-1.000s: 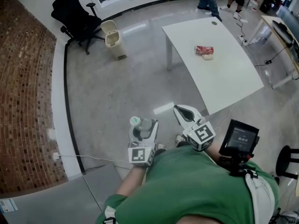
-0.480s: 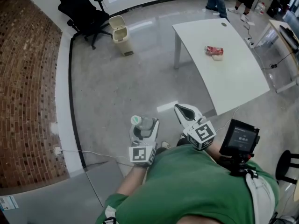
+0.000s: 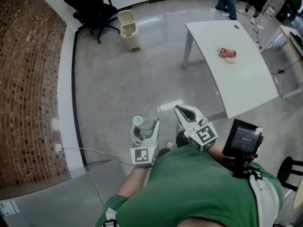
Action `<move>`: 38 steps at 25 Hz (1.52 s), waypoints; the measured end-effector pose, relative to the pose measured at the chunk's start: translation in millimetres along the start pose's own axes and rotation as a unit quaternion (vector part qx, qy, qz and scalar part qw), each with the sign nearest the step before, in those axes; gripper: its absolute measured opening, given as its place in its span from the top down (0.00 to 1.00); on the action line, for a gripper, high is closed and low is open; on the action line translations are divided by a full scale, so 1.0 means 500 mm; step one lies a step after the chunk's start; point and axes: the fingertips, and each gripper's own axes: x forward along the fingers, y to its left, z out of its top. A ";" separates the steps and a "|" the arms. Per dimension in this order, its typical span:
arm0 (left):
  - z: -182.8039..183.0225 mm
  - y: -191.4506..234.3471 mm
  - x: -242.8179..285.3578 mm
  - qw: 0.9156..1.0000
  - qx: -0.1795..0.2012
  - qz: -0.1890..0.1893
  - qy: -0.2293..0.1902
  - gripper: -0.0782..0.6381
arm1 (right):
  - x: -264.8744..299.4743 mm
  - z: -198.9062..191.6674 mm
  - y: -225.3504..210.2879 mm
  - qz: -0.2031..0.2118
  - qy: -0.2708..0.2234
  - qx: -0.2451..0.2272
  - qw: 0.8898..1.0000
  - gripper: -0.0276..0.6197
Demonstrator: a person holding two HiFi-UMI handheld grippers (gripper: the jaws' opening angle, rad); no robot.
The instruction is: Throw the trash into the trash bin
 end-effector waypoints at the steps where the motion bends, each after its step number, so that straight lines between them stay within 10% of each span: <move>1: 0.004 0.006 0.005 1.000 0.008 0.002 -0.004 0.43 | 0.012 0.002 -0.003 0.004 0.000 -0.002 1.000 0.95; 17: 0.065 0.142 0.225 0.997 0.012 0.071 -0.024 0.43 | 0.240 0.079 -0.143 0.066 -0.029 0.001 0.997 0.95; 38: 0.069 0.248 0.430 1.000 -0.017 0.020 -0.012 0.43 | 0.447 0.096 -0.250 0.036 -0.014 0.022 0.999 0.95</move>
